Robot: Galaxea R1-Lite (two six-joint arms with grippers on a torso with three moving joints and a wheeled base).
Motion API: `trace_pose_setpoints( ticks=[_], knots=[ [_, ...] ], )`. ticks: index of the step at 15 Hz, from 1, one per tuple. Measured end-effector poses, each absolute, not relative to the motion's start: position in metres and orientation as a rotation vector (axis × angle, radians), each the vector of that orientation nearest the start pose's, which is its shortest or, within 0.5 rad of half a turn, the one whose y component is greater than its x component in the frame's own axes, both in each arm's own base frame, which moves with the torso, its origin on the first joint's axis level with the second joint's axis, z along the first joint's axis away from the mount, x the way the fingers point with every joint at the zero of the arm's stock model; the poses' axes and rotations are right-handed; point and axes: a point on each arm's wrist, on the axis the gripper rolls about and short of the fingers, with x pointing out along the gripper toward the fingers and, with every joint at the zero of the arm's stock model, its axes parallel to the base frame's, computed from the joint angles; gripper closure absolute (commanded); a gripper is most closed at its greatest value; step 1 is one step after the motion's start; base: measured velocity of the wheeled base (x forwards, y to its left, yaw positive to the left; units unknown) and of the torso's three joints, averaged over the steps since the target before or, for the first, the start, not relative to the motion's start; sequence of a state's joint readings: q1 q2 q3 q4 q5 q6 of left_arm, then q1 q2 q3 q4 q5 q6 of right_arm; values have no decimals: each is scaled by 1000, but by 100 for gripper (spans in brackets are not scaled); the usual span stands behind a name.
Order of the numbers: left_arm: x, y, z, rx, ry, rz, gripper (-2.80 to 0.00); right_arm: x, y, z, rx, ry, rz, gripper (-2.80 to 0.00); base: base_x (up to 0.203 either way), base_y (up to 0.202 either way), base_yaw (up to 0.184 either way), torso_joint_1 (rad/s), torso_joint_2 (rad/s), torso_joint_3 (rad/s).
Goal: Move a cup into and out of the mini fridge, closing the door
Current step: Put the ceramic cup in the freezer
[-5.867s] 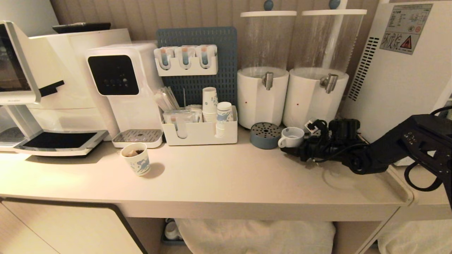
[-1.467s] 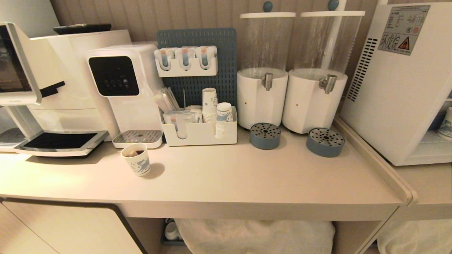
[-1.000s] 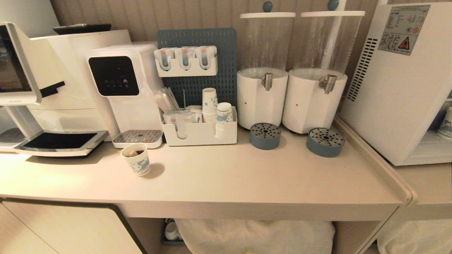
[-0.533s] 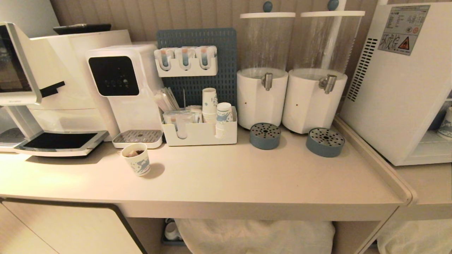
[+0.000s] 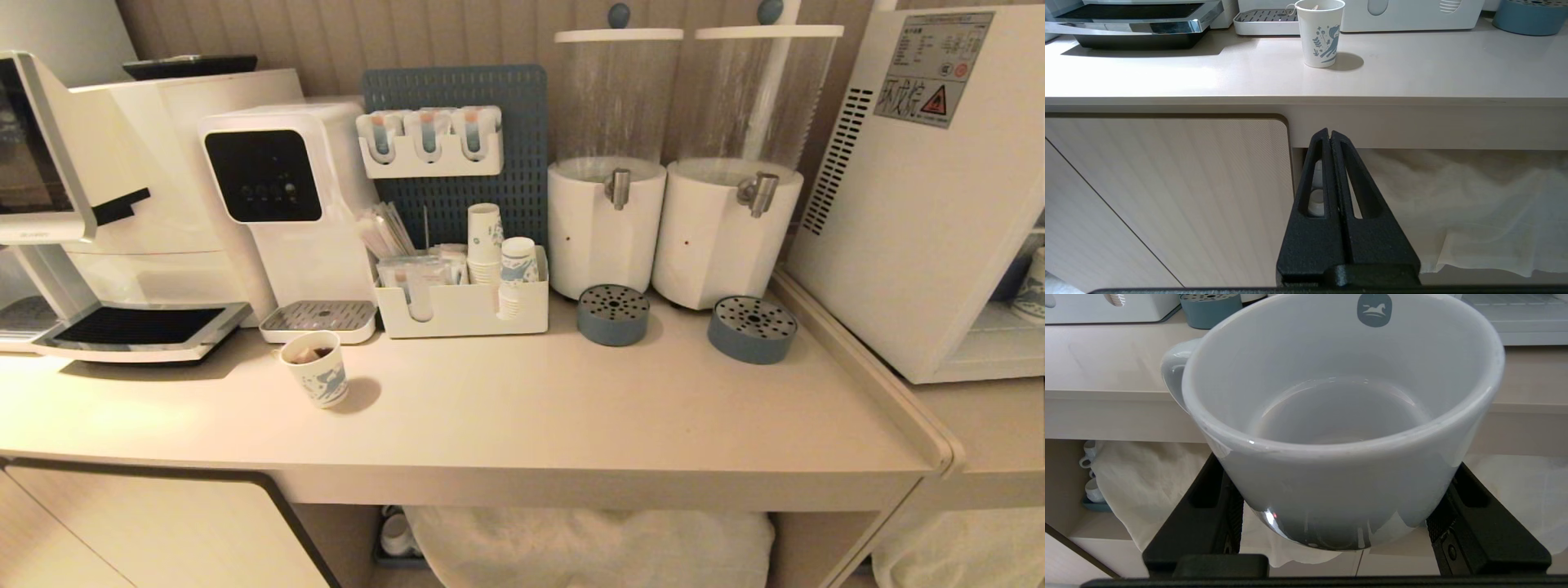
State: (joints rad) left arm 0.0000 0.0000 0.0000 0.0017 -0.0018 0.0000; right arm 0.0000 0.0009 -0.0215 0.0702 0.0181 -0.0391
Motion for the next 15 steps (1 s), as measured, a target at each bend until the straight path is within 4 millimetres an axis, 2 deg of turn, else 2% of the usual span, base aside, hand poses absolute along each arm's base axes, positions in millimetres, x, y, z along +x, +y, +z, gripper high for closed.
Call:
trace_pose_setpoints(
  ticks=[5,15],
  knots=[
    [-23,0,75,1,2,-2,0,-24,0,74,-39,50,19,0,3,-30,2,0,0,1],
    [-23,0,75,1,2,-2,0,-24,0,74,-39,50,19,0,0,-188,1,1,4,3]
  ],
)
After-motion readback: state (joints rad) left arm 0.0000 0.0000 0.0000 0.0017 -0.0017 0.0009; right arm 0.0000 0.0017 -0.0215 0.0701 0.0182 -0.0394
